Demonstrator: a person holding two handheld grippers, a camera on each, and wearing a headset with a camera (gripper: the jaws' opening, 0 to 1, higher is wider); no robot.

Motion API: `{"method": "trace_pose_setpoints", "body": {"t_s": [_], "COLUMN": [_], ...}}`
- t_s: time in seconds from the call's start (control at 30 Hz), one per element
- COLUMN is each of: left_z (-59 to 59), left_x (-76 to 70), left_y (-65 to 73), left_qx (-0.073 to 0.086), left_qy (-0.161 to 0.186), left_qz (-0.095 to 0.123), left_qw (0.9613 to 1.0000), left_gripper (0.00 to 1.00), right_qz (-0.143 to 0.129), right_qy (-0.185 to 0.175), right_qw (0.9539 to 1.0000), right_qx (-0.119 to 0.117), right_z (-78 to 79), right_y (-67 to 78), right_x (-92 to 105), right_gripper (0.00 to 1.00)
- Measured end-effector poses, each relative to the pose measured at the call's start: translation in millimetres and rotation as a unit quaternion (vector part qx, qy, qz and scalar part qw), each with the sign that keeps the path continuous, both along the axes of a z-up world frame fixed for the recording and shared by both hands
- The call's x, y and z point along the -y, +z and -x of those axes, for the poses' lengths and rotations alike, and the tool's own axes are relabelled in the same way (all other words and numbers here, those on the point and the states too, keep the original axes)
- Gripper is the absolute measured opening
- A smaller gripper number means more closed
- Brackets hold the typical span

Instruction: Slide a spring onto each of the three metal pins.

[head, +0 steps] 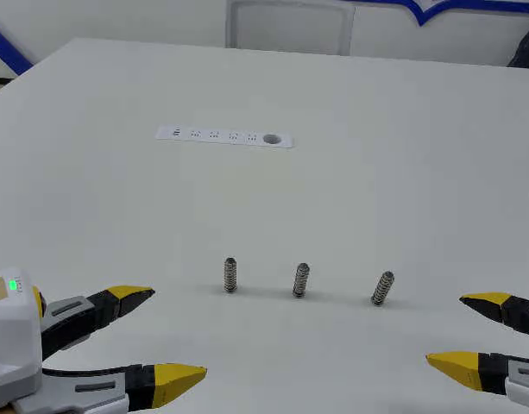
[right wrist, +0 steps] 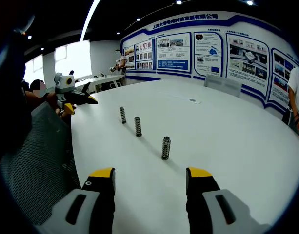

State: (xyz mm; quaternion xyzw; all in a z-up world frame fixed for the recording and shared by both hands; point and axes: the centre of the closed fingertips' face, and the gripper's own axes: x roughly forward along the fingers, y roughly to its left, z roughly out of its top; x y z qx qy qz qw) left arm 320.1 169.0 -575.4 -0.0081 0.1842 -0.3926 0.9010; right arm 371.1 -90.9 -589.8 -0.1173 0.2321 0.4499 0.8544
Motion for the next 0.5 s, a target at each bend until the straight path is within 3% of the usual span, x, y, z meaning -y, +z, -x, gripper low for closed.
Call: {"method": "trace_pose_setpoints", "body": {"t_s": [0.5], "left_z": [-1.3], "left_x": [0.0], "left_y": [-0.4], "left_qx": [0.001], "left_qy": [0.0], "left_qz": [0.001], "left_qw": [1.0], "left_gripper": [0.74], "right_qz": [0.005], "right_qy": [-0.002], "right_qw": [1.0], "right_qx": [-0.005], "right_z": [2.3], "right_y": [-4.5], "right_x": [0.2], "right_gripper": [0.6]}}
